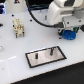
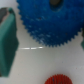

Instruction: Insert the blue gear onto the right peg, followed by the red gear

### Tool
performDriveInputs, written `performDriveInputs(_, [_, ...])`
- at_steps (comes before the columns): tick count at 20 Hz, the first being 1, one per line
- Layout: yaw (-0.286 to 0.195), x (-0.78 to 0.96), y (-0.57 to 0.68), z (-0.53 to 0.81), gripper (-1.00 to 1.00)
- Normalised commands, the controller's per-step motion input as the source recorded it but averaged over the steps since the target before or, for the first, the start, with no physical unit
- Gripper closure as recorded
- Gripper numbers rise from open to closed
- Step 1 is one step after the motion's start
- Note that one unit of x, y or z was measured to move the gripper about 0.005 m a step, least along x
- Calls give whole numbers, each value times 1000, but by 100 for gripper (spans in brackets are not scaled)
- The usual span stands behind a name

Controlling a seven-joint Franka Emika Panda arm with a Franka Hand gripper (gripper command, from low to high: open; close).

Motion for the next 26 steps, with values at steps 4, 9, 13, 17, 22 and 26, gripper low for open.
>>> performDriveInputs(4, [0,-139,-50,-7,100])
performDriveInputs(9, [0,178,-53,306,100])
performDriveInputs(13, [0,250,-104,382,100])
performDriveInputs(17, [0,330,-177,379,100])
performDriveInputs(22, [0,303,-196,360,100])
performDriveInputs(26, [0,266,-258,400,100])
